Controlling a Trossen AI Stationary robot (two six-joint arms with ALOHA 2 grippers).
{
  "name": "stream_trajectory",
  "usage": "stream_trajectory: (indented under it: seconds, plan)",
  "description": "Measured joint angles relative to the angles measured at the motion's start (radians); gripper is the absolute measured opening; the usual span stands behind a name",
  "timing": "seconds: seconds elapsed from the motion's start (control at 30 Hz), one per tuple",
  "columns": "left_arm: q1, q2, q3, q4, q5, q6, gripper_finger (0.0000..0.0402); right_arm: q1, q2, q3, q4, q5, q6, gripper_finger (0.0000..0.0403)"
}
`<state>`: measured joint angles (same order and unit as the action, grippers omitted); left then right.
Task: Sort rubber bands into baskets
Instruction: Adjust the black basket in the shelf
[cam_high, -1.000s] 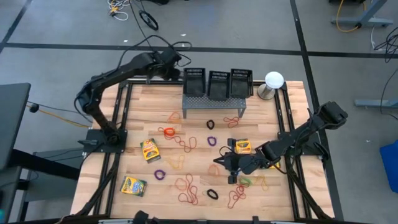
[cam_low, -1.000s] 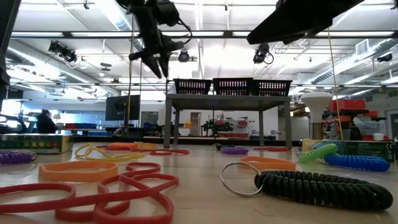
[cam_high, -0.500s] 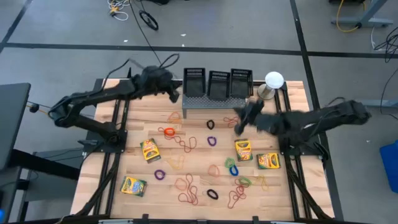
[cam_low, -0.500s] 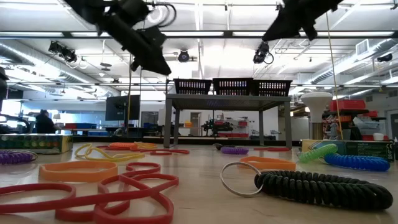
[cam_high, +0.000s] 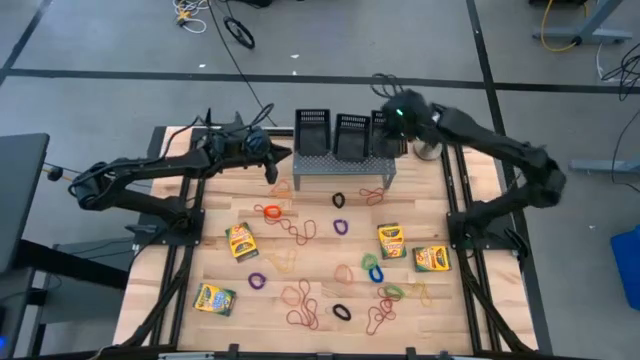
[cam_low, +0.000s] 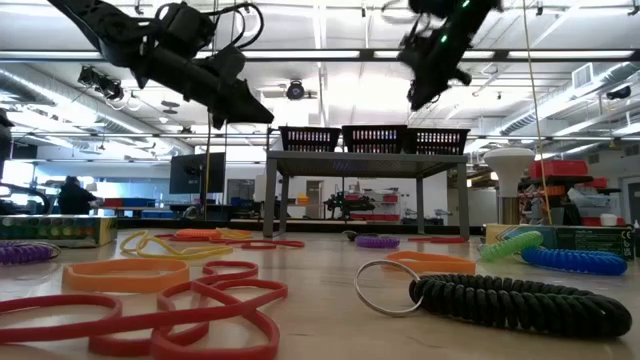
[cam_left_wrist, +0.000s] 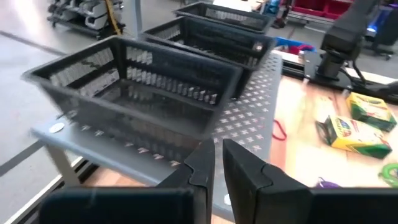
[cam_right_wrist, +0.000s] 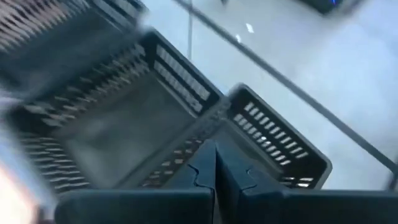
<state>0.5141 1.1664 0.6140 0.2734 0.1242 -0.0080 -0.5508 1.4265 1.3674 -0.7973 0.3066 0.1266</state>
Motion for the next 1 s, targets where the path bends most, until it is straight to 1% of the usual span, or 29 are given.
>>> stream_trajectory:
  seconds: [0.1,0.27,0.43,0.67,0.83,1.0]
  plan:
    - [-0.020,0.000,0.000,0.001,0.001,0.024,0.0037,-0.047,0.081,0.046,-0.039,-0.025,-0.025,0.0003]
    - [-0.051,0.000,0.000,0.001,0.000,0.034,0.0036,-0.082,0.156,0.051,-0.049,-0.083,-0.038,0.0003]
    - [-0.065,0.000,0.000,0.000,0.000,0.034,0.0036,-0.082,0.180,0.051,-0.041,-0.128,-0.038,0.0003]
    - [-0.063,0.000,0.000,0.000,-0.003,0.038,0.0036,-0.081,0.178,0.051,0.001,-0.178,-0.038,0.0002]
    - [-0.063,0.000,0.000,-0.006,-0.003,0.037,0.0036,-0.081,0.178,0.051,0.032,-0.206,-0.046,0.0002]
    - [-0.063,0.000,0.000,-0.019,-0.002,0.034,0.0036,-0.080,0.177,0.051,0.037,-0.207,-0.056,0.0002]
